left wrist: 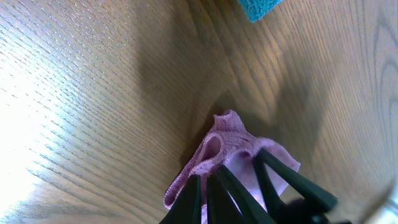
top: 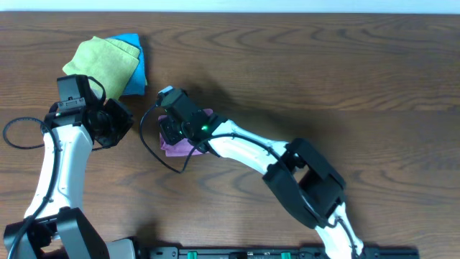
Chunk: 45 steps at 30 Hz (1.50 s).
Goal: Fold the cloth
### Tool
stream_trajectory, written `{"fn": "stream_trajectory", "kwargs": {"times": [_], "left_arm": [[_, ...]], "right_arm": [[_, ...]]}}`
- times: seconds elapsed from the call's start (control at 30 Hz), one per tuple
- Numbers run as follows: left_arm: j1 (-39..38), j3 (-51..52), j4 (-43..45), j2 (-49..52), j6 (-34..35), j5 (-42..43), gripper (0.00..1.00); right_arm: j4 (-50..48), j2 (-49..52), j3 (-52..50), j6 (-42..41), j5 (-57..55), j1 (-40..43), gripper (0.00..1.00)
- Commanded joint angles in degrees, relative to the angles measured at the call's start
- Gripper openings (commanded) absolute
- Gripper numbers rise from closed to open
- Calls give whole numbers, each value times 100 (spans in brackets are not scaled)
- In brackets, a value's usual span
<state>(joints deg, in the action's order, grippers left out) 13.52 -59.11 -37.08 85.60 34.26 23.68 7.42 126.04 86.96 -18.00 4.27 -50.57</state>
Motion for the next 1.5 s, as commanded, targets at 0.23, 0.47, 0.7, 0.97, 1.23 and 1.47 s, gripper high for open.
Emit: {"fn": "stream_trajectory", "kwargs": {"times": [0.23,0.47,0.7,0.97,1.23,1.47], "left_arm": [[39,-118,26,-101,-46,42,6],[42,-127,28,-267,-44,96,15],[42,-162,22,-780,50,385,64],[39,-160,-330,-1237,42,796,72],[33,-136,-887,-1255,-328,1349,74],[33,140,-1106,-1257,-575,1825,75]], "right_arm": [[-120,74,70,-59,-186,42,65],[730,-1023,72,-59,-195,59,99],[2511,-2765,70,59,-190,378,99],[4083,-4629,-426,785,28,1123,99],[3727,-7705,-2988,778,229,1971,99],[3882,-10264,-4524,31,-269,2103,99]]}}
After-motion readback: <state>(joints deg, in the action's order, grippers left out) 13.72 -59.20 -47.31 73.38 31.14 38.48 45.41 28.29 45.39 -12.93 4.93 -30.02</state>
